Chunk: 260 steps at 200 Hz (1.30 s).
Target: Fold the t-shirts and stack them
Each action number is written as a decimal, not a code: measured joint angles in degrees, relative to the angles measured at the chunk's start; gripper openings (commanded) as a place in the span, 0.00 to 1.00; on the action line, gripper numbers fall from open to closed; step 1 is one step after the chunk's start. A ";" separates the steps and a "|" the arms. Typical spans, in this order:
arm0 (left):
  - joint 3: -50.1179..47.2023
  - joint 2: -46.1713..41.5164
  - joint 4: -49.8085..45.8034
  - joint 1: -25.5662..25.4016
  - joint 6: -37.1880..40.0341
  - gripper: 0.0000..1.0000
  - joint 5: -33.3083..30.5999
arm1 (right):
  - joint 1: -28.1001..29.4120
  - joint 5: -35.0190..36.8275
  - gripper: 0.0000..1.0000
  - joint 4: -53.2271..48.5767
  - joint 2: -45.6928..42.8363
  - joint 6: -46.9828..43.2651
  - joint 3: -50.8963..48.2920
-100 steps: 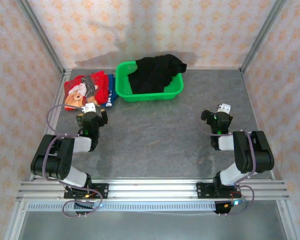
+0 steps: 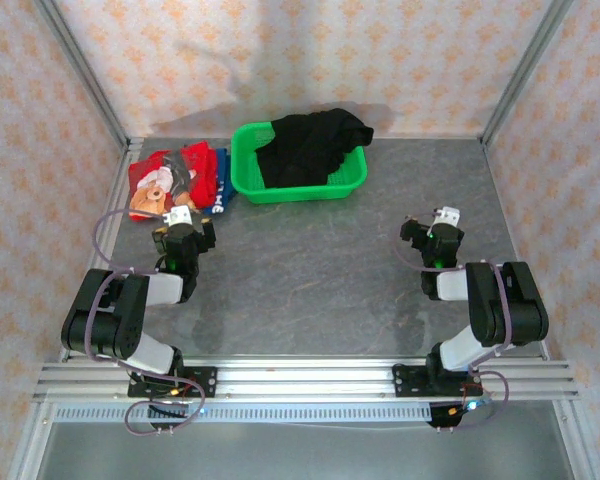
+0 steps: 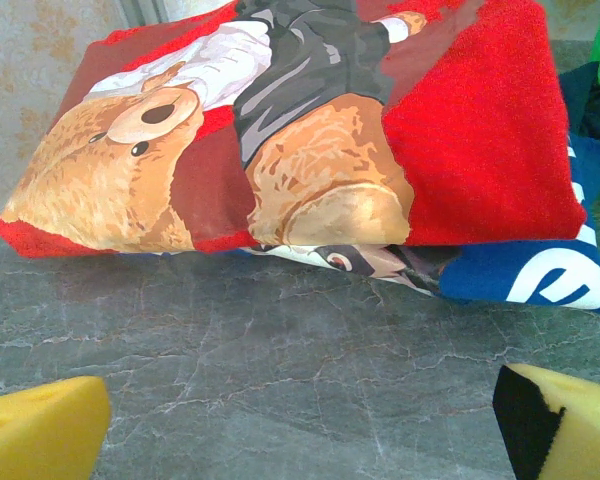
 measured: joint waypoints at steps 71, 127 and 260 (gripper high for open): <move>1.64 -2.23 -5.55 -0.02 0.94 1.00 0.26 | 1.16 1.62 0.99 -9.07 -4.52 -0.04 1.95; 25.68 -34.40 -43.34 -1.03 -9.70 1.00 4.68 | 4.92 -3.58 1.00 -50.73 -34.99 15.89 22.08; 74.10 11.13 -87.67 -18.27 -25.92 1.00 22.43 | 5.77 -30.80 0.84 -74.18 19.80 32.09 63.69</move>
